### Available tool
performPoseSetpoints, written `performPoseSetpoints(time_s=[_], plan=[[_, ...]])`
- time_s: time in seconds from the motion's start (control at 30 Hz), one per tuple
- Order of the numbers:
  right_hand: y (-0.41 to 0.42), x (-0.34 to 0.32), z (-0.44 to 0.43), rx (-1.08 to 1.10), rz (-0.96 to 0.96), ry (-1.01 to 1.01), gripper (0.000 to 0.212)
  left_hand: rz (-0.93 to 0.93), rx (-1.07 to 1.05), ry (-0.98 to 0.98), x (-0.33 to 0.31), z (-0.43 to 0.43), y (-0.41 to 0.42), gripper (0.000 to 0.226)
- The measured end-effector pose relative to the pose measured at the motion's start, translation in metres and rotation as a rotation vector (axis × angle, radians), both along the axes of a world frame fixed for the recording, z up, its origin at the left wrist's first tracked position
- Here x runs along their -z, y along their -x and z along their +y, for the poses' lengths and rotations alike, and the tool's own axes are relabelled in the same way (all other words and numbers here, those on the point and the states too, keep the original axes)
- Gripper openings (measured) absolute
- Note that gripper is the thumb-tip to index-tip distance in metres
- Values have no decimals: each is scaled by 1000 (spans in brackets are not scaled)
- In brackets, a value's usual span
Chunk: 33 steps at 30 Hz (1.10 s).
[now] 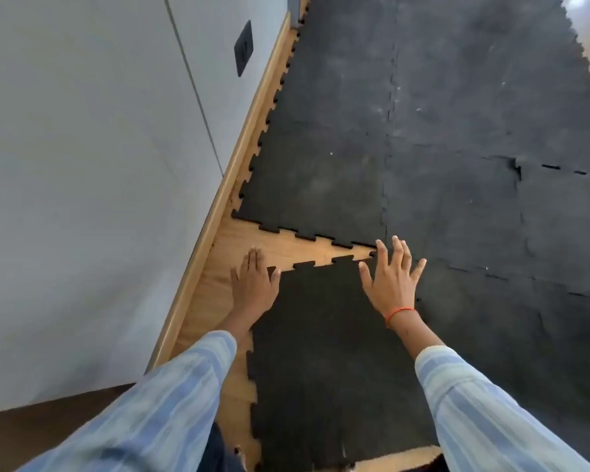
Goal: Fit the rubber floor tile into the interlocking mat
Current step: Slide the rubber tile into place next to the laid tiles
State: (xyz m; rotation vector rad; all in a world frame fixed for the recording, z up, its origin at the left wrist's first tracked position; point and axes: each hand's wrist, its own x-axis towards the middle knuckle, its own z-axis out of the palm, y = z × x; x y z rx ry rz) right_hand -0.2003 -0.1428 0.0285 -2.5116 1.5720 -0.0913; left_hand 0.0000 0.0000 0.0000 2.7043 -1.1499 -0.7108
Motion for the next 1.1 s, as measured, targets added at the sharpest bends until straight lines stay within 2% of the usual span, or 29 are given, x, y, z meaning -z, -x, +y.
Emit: performPoseSetpoints(time_s=[0.07,0.23,0.37,0.5,0.63,0.73,0.87,1.1], plan=[[11,46,-4,42,114,-46,59,21,-67,-31,45,-3,8,69],[41,162,-16,129,287,-208,71,16,-23,-108,154,-8,37,71],[49,200,-30,259,328,-358,93,-40,-19,-124,204,4,49,72],[54,205,-37,345,274,-408,111,-75,-105,-91,216,13,64,75],[78,206,-39,417,246,-405,124,7,-451,-96,222,23,81,95],[83,209,-40,400,241,-374,128,86,-619,-132,218,13,87,102],[84,210,-47,383,251,-355,134,107,-727,-135,210,4,77,111],[76,206,-58,455,147,-395,142,99,-849,-44,207,7,62,125]])
